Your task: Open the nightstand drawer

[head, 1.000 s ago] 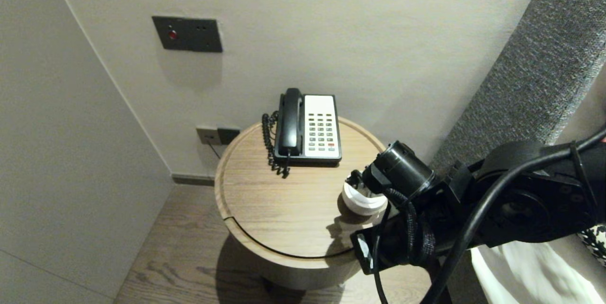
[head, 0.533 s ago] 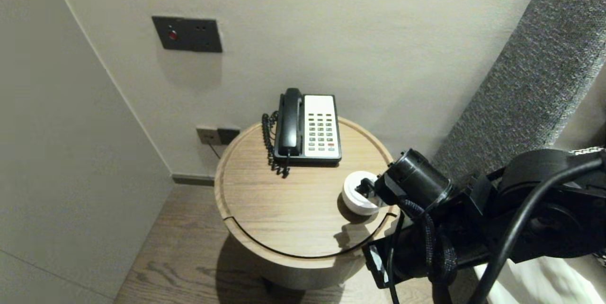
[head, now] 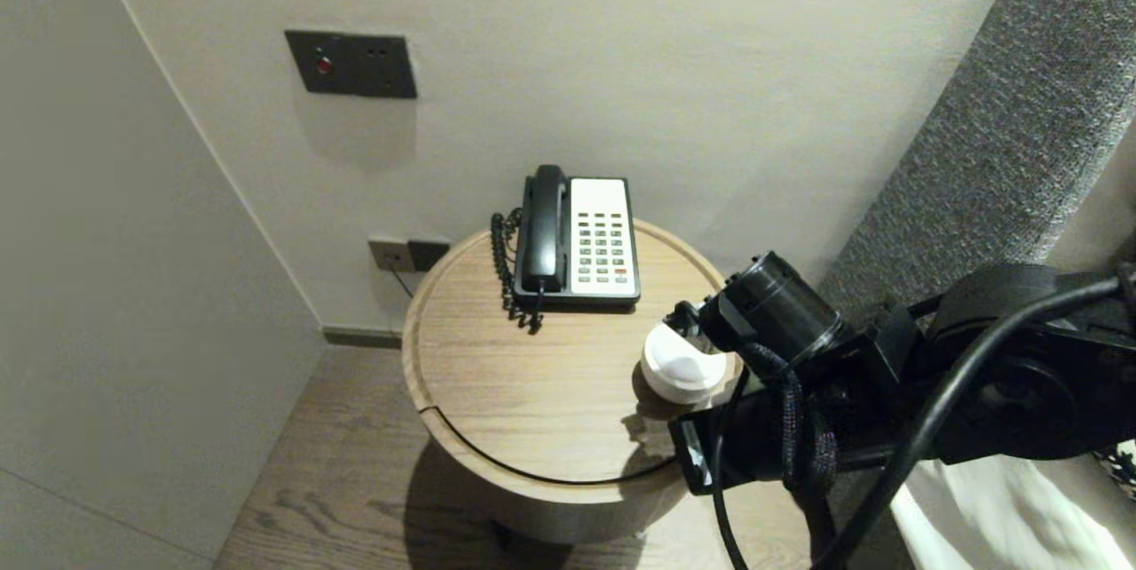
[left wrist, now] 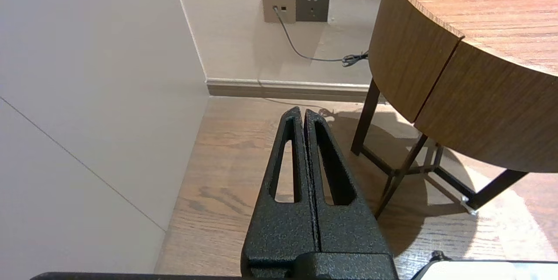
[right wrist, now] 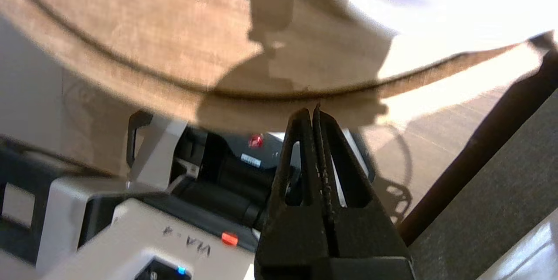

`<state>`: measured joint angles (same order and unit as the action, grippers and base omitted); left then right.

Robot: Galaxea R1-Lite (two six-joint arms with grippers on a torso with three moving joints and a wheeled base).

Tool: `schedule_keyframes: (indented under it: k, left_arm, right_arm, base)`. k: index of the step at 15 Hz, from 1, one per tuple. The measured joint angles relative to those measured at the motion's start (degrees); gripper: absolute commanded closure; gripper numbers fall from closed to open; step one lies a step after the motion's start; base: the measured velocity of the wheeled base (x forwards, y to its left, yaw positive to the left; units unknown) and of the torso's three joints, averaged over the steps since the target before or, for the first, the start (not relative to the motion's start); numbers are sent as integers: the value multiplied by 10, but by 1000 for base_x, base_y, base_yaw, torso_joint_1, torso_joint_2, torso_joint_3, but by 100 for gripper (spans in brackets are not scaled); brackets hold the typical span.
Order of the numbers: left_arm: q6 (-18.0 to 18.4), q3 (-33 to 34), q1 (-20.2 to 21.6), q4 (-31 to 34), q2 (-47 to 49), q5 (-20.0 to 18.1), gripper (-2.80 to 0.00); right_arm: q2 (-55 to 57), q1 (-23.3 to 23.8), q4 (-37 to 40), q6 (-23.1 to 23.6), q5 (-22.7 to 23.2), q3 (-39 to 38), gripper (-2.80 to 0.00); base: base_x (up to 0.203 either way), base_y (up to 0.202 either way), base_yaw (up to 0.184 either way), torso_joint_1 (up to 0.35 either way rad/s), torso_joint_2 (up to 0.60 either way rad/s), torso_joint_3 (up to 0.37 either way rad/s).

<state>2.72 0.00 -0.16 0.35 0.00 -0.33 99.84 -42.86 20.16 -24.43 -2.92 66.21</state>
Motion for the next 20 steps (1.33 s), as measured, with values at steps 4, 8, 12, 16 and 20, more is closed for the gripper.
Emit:
schedule_keyframes:
  k: [4,8,12,16,20]
  left_arm:
    - [0,0,0,0,0,0,0]
    - [0,0,0,0,0,0,0]
    - [0,0,0,0,0,0,0]
    - [0,0,0,0,0,0,0]
    - [0,0,0,0,0,0,0]
  right_arm:
    - [27,0,-7,3,-6,16,0]
    - [35,-1,-10,3,-7,9,0]
    - [21,-3,-9,2,-6,-12,0]
    - [2,-3,-8,4,-6,-35,0]
    - [-10,-7,-10,3,-4,-53,0]
  base:
    - [0,0,0,0,0,0]
    - [0,0,0,0,0,0]
    - [0,0,0,0,0,0]
    - [0,0,0,0,0,0]
    - [0,0,0,0,0,0]
